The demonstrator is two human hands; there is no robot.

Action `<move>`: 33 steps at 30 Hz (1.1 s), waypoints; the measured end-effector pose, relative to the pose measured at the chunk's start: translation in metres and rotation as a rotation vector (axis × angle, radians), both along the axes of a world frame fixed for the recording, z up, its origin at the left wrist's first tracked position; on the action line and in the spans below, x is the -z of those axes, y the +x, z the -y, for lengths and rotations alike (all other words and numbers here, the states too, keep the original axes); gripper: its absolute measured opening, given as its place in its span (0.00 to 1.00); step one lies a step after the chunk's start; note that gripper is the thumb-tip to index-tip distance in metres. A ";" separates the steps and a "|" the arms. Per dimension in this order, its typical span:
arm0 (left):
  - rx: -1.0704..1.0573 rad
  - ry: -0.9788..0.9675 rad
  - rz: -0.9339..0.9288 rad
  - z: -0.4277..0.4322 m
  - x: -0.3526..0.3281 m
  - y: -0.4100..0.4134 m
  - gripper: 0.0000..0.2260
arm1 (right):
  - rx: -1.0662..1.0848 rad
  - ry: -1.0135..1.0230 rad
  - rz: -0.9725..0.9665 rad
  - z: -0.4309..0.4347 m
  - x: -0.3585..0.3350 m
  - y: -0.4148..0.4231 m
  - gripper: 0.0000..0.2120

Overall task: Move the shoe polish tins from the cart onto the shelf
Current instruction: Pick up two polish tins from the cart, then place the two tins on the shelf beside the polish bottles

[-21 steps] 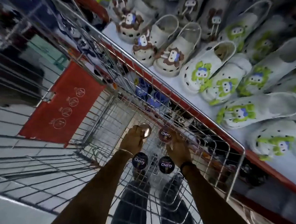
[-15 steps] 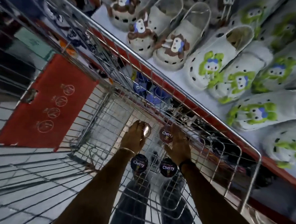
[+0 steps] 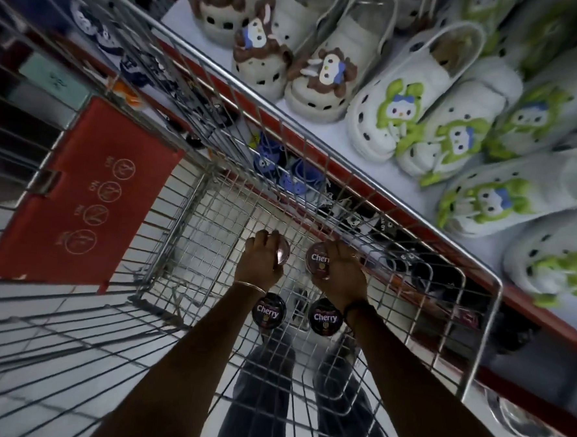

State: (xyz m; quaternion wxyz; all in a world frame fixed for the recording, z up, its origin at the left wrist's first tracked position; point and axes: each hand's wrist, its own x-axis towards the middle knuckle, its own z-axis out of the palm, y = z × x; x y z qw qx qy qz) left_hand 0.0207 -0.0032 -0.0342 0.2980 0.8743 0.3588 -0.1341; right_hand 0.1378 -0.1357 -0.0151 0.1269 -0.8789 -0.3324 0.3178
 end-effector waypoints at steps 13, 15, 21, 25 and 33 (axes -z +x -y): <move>0.031 0.095 0.193 0.027 -0.164 0.004 0.32 | 0.134 0.284 -0.017 0.037 -0.147 0.010 0.36; 0.030 0.091 0.203 0.031 -0.192 0.010 0.33 | 0.138 0.330 -0.004 0.046 -0.176 0.022 0.37; 0.095 0.150 0.284 0.051 -0.283 0.038 0.37 | 0.074 0.372 -0.005 0.081 -0.273 0.059 0.43; 0.172 0.206 0.306 0.069 -0.344 0.061 0.36 | 0.061 0.473 0.062 0.107 -0.339 0.079 0.35; 0.273 0.266 0.424 0.112 -0.462 0.120 0.35 | 0.094 0.583 0.188 0.161 -0.455 0.123 0.30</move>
